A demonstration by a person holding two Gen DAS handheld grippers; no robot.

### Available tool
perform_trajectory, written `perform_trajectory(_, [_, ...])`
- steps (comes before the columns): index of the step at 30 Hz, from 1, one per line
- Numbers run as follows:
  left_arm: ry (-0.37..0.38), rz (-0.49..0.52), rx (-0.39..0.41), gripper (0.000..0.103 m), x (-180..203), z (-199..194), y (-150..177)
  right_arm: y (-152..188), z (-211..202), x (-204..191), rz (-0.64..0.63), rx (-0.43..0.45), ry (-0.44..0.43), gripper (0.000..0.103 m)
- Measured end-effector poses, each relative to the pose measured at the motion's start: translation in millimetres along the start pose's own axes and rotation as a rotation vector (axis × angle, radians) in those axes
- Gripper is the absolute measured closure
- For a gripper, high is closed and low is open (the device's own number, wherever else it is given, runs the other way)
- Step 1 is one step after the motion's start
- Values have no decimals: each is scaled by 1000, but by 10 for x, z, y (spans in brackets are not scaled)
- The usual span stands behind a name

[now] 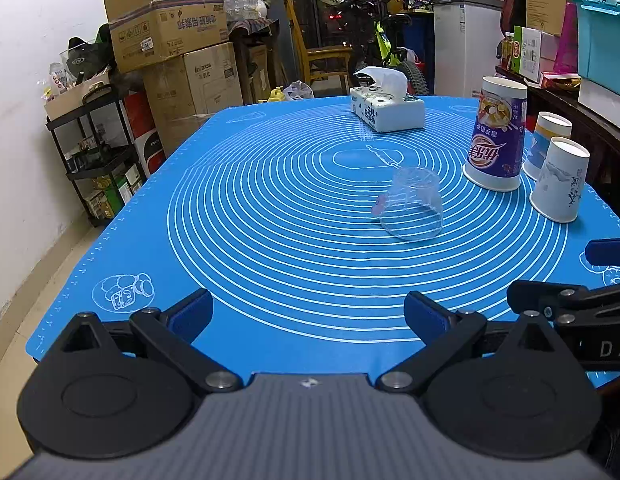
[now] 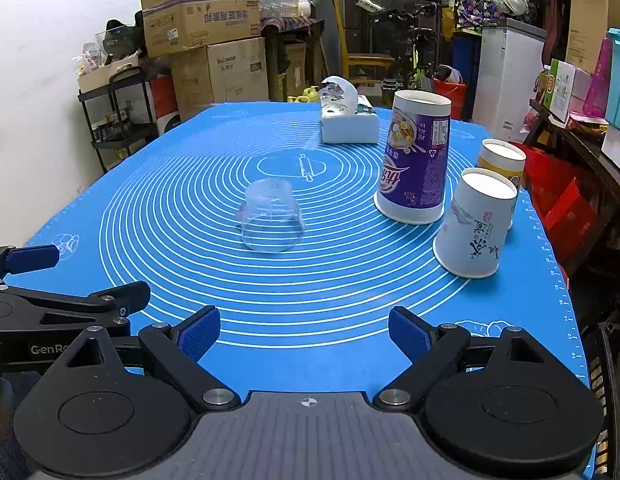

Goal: Flip cup upside down

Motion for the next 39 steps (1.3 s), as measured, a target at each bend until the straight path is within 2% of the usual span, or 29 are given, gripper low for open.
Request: perform_trajectory(39, [12, 10, -18, 2, -6, 121, 41, 4, 128, 3, 1, -18, 1, 11])
Point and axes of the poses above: each gripper's, at about its wrist camera, not at the fingertips, and z roughly the way its jaws point, x to its right, y to its underside, the point moved 4 cm from there along z, roughly the way its jaws point, and after that the axes turned 11 degrees about x, right-handed, at the moved point
